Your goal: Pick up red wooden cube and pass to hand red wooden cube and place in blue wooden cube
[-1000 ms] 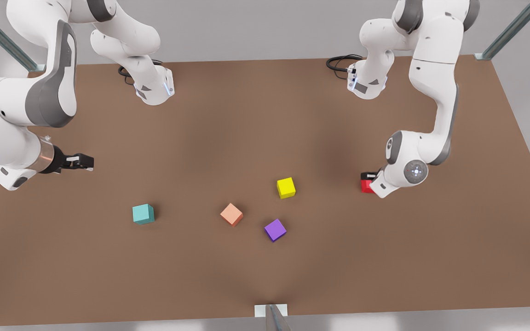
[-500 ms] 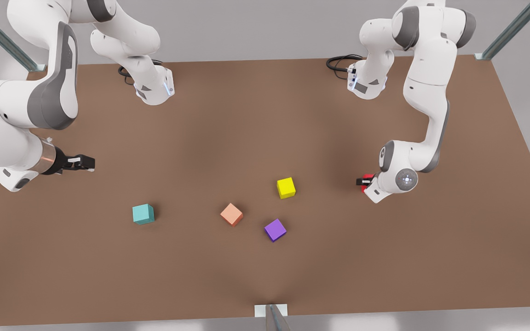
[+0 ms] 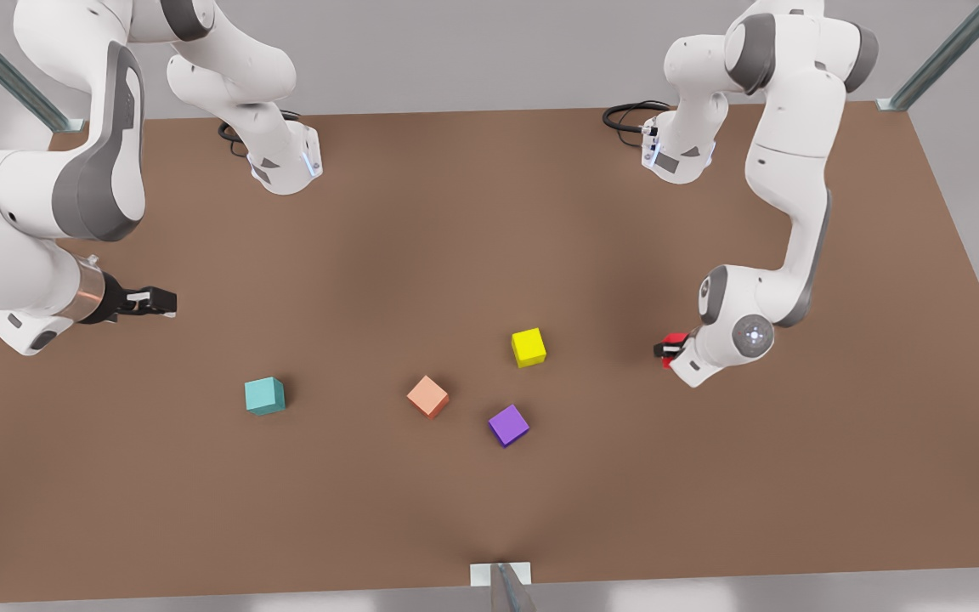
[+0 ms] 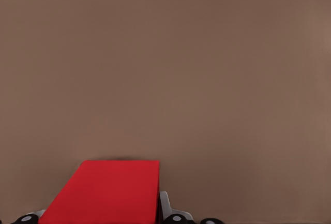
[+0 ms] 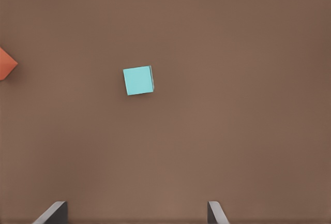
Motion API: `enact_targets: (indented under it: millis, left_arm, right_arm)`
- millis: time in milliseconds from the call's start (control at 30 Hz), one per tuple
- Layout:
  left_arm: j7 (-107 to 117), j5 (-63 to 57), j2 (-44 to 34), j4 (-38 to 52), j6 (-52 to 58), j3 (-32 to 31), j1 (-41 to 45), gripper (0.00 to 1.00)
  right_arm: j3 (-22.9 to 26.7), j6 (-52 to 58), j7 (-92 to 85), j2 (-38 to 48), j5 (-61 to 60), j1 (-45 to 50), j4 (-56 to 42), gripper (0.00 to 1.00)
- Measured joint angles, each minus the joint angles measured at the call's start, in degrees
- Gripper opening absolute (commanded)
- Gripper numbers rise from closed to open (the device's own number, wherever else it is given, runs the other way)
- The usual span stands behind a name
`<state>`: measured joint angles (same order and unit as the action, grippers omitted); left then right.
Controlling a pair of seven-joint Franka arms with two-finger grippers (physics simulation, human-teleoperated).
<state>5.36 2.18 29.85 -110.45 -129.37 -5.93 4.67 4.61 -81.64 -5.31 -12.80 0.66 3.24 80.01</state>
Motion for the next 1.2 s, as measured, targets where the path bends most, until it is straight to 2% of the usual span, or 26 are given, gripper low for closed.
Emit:
enact_targets:
  millis: [33,133,233,367,533,933,1200]
  left_arm:
    - [0.0,2.7,0.4,5.4,2.8,-1.6,0.0,0.67]
    - [-0.1,19.3,10.4,29.5,14.9,-9.3,0.2,0.67]
    - [-1.2,38.2,19.2,39.6,20.6,-14.6,0.2,0.67]
    - [-3.3,50.7,24.0,41.6,20.9,-21.5,0.6,0.67]
    - [-6.6,55.3,27.6,43.4,15.7,-24.0,1.6,0.67]
    - [-14.8,56.8,30.0,44.3,7.0,-25.3,2.4,0.68]
    - [-20.2,57.1,31.4,46.2,5.8,-26.7,2.4,0.67]
  right_arm:
    - [0.0,0.0,0.0,-0.3,0.0,0.0,0.0,1.00]
    - [0.3,0.2,-2.9,-7.1,-6.4,-1.9,-0.7,1.00]
    - [-0.3,1.9,-10.1,-19.4,-22.3,-4.1,-3.9,1.00]
    - [-5.5,3.0,-23.6,-31.4,-44.6,-3.6,-8.2,1.00]
    - [-7.2,-1.8,-41.9,-35.5,-60.1,0.6,-10.7,1.00]
    - [-7.2,-19.0,-79.5,-37.0,-73.6,7.4,-9.6,1.00]
    - [-7.3,-23.4,-94.9,-37.0,-83.0,10.7,-5.1,1.00]
